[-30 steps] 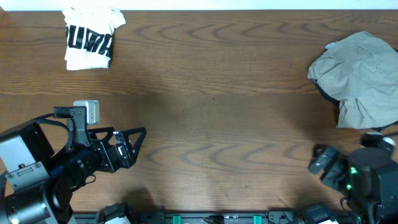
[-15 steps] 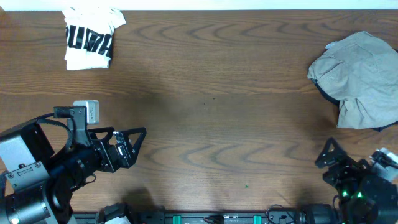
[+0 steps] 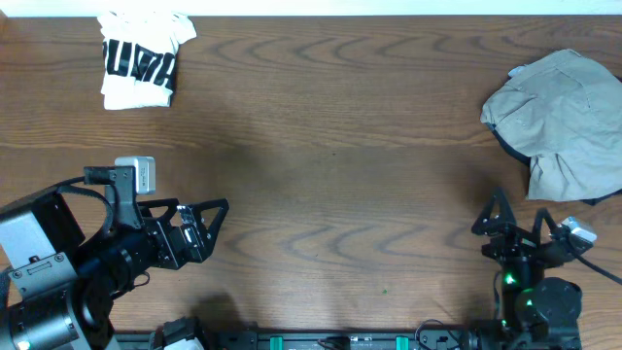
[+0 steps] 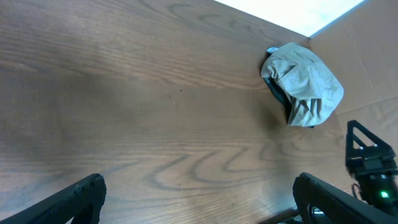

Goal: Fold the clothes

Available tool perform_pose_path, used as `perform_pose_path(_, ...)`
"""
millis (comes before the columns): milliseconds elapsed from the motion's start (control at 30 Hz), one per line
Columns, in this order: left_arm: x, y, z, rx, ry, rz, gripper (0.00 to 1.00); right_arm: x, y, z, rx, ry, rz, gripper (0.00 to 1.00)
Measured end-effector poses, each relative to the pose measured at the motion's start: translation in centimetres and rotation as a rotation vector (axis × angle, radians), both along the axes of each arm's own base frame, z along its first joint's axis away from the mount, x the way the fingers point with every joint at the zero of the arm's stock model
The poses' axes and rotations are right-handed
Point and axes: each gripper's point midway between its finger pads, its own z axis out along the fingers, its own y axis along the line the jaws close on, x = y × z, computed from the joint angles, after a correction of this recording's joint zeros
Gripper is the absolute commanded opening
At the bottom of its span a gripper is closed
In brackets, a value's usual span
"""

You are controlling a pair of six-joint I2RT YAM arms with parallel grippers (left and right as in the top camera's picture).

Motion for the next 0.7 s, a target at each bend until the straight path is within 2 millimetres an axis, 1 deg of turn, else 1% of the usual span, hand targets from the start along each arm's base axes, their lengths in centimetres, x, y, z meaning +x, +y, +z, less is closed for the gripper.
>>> perform_pose_path(200,0.0,0.0,0.0,0.0,0.0,0.0,0.98,1.2,0.3,0.1,0.001,-0.132,0.015,0.99)
perform_pose_path(433,0.0,0.0,0.0,0.0,0.0,0.0,0.98,1.7,0.7,0.1,-0.005,-0.228,0.037,0.99)
perform_pose_path(567,0.0,0.0,0.0,0.0,0.0,0.0,0.98,2.0,1.1,-0.9,-0.062,-0.208,0.062,0.99)
perform_pose_path(700,0.0,0.0,0.0,0.0,0.0,0.0,0.98,2.1,1.9,-1.1,-0.167,-0.19,0.11,0.99)
